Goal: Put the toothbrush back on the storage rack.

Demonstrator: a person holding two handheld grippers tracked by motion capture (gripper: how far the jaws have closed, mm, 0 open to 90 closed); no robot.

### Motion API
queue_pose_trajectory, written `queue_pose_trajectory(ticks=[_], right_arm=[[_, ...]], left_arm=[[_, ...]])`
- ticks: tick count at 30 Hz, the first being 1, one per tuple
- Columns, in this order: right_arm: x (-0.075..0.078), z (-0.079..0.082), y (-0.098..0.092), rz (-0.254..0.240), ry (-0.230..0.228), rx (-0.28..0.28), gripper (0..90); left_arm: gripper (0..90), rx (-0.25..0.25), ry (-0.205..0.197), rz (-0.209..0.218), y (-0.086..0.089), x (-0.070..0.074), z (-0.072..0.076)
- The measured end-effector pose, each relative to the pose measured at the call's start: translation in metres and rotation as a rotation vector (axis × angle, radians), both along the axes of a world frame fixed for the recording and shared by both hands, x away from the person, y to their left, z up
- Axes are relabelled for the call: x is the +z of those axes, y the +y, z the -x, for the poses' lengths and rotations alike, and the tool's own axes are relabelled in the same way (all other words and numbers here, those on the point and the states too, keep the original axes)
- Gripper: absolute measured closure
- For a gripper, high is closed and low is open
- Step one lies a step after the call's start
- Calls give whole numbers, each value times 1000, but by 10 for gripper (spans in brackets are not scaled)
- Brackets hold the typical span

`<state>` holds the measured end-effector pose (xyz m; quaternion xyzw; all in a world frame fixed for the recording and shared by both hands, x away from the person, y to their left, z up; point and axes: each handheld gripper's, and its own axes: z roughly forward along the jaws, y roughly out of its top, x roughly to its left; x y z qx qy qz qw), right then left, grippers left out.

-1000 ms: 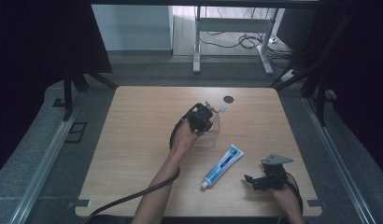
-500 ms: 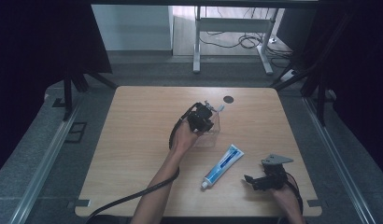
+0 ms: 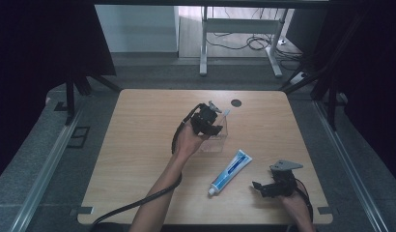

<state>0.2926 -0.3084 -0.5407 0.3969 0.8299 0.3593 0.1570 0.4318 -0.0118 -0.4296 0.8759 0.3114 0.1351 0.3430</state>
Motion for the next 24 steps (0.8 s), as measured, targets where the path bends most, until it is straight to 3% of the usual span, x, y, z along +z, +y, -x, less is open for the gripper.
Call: queue_pose_trajectory(ticks=[14, 24], right_arm=[[0, 0, 0, 1, 0, -2, 0], [0, 0, 1, 3, 2, -2, 0]], left_arm=[[290, -27, 24, 62, 20, 11, 11], [150, -20, 21, 71, 35, 11, 22]])
